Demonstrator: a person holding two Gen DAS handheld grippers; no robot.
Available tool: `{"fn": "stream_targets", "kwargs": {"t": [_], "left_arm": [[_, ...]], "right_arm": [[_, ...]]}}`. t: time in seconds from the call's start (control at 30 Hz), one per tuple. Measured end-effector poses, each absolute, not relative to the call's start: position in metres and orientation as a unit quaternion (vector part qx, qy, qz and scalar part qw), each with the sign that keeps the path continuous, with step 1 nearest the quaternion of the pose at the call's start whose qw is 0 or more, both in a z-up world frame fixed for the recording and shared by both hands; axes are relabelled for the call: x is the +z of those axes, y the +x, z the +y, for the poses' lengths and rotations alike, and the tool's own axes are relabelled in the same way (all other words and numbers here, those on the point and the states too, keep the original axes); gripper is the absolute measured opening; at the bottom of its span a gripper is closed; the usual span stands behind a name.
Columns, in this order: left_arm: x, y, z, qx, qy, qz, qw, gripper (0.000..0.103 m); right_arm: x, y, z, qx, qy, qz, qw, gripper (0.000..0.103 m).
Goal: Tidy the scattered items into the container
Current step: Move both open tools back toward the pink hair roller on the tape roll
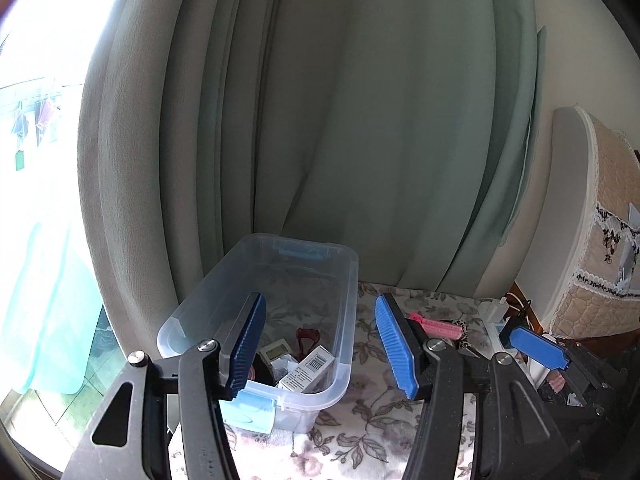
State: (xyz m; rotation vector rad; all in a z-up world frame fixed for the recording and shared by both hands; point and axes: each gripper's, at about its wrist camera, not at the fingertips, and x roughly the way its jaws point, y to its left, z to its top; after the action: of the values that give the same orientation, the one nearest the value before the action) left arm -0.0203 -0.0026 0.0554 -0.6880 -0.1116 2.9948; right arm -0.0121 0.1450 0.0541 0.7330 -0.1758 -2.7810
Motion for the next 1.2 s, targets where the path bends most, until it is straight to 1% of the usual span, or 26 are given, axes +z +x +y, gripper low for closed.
{"fn": "stream_targets", "kwargs": {"t": [0.5, 0.7, 1.2], "left_arm": [[0.052, -0.031, 0.059, 0.972, -0.23, 0.015, 0.055, 0.059], [0.046, -0.037, 0.071, 0.969, -0.238, 0.019, 0.056, 0.059], [-0.003, -0.07, 0.108, 0.947, -0.304, 0.049, 0.095, 0.059]], "right_arm": [[0.039, -0.004, 0.217, -0.953, 0.254, -0.131, 0.098, 0.084], [0.029, -0.008, 0.244, -0.949, 0.261, -0.156, 0.082, 0.084], [-0.019, -0.027, 0.299, -0.929, 0.304, -0.21, 0.033, 0.084]]}}
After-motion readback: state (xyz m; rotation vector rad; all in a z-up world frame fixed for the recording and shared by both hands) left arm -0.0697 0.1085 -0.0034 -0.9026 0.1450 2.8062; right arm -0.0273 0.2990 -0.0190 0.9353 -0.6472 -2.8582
